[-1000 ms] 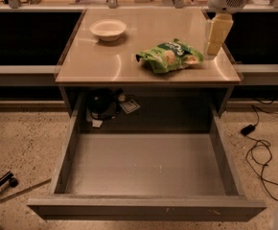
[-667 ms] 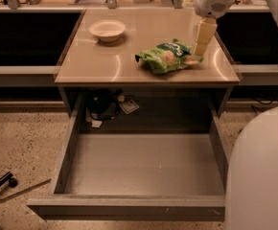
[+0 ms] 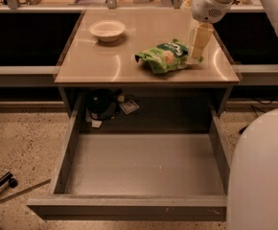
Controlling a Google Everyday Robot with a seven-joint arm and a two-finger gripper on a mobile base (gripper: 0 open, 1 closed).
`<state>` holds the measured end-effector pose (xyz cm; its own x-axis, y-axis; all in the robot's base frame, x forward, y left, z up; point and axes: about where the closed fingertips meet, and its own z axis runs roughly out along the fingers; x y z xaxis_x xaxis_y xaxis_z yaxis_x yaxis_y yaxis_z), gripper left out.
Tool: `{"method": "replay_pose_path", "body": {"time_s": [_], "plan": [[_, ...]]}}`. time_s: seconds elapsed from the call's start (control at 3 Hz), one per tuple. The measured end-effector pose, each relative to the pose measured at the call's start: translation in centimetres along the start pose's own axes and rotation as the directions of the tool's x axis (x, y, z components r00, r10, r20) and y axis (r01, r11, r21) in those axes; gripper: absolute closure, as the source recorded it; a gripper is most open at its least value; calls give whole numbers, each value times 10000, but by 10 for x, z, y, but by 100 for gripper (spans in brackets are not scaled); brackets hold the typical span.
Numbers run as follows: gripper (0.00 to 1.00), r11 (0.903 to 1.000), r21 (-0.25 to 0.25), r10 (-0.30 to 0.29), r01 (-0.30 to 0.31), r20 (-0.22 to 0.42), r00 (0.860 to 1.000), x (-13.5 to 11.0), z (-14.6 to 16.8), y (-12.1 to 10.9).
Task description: Place green rice chip bag into top drawer
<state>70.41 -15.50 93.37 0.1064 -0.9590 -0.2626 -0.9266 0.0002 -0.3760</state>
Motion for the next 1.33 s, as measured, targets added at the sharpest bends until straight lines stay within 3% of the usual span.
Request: {"method": "replay_pose_path", "body": {"time_s": [0.67,1.33], "plan": [[0,9988,-495,137,-56,1635,9865,-35,116,-4],[43,9986,-519,155,-70,1644,9863,-35,120,-4]]}}
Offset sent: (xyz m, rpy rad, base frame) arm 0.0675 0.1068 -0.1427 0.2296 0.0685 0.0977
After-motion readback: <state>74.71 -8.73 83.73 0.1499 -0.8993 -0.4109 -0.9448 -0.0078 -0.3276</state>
